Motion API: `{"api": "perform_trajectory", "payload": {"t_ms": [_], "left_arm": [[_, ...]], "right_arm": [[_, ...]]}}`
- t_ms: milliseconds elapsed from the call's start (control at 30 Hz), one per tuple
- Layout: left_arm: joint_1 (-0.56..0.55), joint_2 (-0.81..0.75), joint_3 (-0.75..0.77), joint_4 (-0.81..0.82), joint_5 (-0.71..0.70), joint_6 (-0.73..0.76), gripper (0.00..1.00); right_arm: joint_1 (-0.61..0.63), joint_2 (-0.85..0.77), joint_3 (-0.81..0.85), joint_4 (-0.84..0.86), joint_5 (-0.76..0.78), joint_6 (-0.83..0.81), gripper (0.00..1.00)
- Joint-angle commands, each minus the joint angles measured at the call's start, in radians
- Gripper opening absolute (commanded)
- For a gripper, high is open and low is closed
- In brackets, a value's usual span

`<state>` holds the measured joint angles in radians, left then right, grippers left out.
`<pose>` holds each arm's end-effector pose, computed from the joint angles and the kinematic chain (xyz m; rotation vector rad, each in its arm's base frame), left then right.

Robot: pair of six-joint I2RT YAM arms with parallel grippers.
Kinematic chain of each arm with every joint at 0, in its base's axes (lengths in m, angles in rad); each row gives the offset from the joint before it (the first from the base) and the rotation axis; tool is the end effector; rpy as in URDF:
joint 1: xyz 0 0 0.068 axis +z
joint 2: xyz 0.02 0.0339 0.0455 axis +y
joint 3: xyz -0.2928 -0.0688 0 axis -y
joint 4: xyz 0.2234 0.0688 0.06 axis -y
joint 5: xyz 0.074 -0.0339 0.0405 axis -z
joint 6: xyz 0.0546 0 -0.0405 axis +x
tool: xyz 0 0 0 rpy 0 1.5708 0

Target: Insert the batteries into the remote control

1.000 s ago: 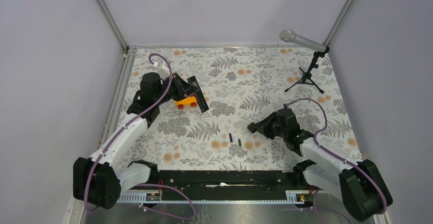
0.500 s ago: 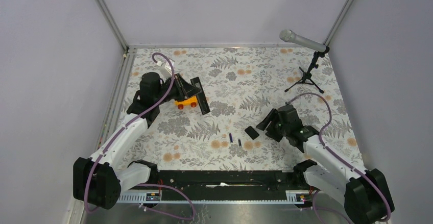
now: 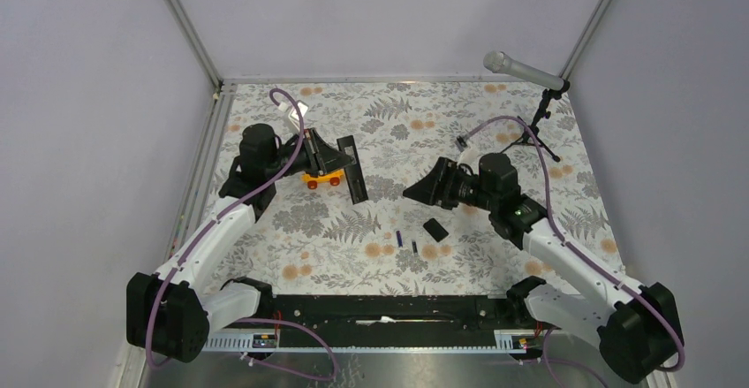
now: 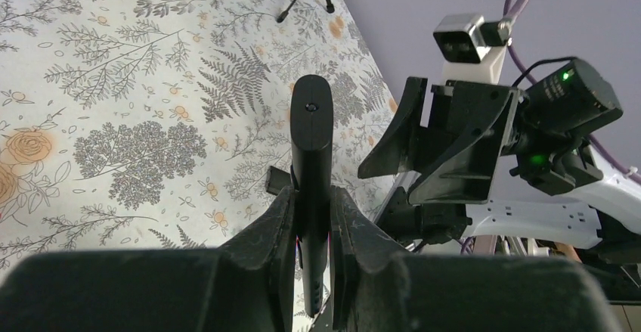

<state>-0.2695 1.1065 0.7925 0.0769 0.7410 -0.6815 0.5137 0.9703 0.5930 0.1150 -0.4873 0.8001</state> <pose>0.2128 -0.0970 0.3365 0.1770 1.9457 -1.3184 0.1637 0.1217 0.2969 -0.0917 2.0278 1.3264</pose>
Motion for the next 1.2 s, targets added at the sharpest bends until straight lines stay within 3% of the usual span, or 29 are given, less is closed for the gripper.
{"api": "perform_trajectory", "payload": {"t_ms": [0,133,233,400,667,800,933,1167], "left_arm": [[0.004,-0.020,0.056,0.071,0.058,0.013,0.00],[0.004,-0.018,0.065,0.040,0.046,0.031,0.00],[0.005,-0.019,0.065,0.038,0.042,0.038,0.00],[0.004,-0.035,0.055,0.071,0.070,0.061,0.00],[0.006,-0.041,0.051,0.092,0.065,0.069,0.00],[0.006,-0.045,0.051,0.082,0.056,0.072,0.00],[0.016,-0.066,0.050,0.047,0.008,0.088,0.00],[0.052,-0.099,0.047,0.000,-0.054,0.109,0.00]], "right_arm": [[0.035,0.082,0.123,-0.087,0.033,-0.048,0.65],[0.124,0.167,0.197,-0.371,0.211,-0.129,0.47],[0.195,0.223,0.204,-0.475,0.337,-0.105,0.42],[0.259,0.285,0.199,-0.573,0.433,-0.061,0.43],[0.311,0.447,0.249,-0.618,0.397,-0.105,0.50],[0.350,0.456,0.267,-0.511,0.393,-0.135,0.50],[0.364,0.475,0.306,-0.452,0.429,-0.138,0.46],[0.407,0.613,0.429,-0.610,0.596,-0.213,0.33]]}}
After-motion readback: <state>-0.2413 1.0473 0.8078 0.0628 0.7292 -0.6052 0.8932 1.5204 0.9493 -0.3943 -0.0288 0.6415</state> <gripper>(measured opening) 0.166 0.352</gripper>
